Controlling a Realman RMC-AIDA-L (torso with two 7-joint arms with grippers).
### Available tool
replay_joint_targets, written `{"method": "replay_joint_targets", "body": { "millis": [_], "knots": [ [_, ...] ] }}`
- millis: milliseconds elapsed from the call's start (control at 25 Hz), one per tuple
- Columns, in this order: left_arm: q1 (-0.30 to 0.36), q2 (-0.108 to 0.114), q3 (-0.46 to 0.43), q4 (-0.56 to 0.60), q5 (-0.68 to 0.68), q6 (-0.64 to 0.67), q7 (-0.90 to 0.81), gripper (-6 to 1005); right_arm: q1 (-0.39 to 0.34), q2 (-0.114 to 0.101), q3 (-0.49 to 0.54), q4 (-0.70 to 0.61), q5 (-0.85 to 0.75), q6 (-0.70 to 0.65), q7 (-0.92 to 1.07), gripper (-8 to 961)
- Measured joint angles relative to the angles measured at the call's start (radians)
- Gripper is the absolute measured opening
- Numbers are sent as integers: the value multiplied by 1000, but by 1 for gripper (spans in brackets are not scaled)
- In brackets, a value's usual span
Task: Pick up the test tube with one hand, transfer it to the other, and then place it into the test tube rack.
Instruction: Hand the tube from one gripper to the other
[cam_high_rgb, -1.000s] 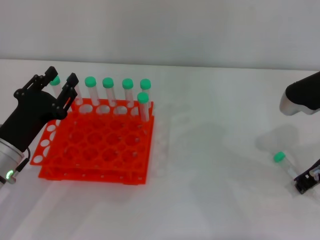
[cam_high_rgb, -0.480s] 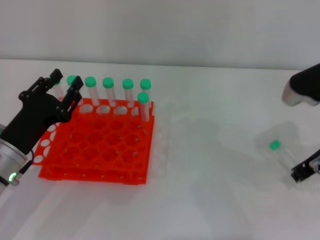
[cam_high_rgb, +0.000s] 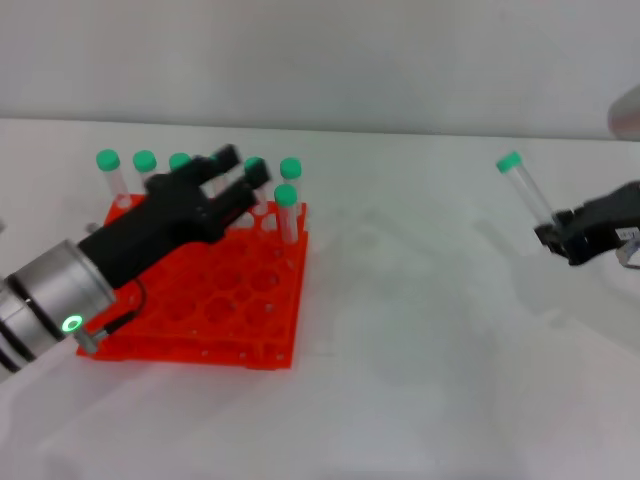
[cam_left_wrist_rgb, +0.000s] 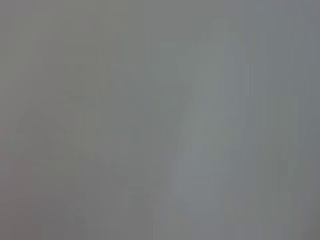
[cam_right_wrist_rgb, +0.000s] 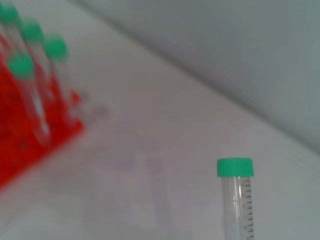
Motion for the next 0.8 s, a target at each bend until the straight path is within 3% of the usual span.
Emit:
{"method": "replay_joint_targets", "body": {
  "millis": [200, 320, 600, 800],
  "knots": [
    [-99, 4, 0, -44, 145, 29, -221, 481, -76, 0, -51, 59, 171, -286, -245, 208],
    [-139, 5, 0, -58, 197, 66, -301, 481, -82, -2, -72, 104, 260, -367, -364, 211],
    [-180, 2, 0, -62, 227, 127, -338, 479, -85, -2, -76, 181, 506, -404, -607, 218],
    [-179, 4, 0, -66, 214, 127, -345, 478, -103, -4, -76, 173, 566, -400, -656, 224]
  ]
}}
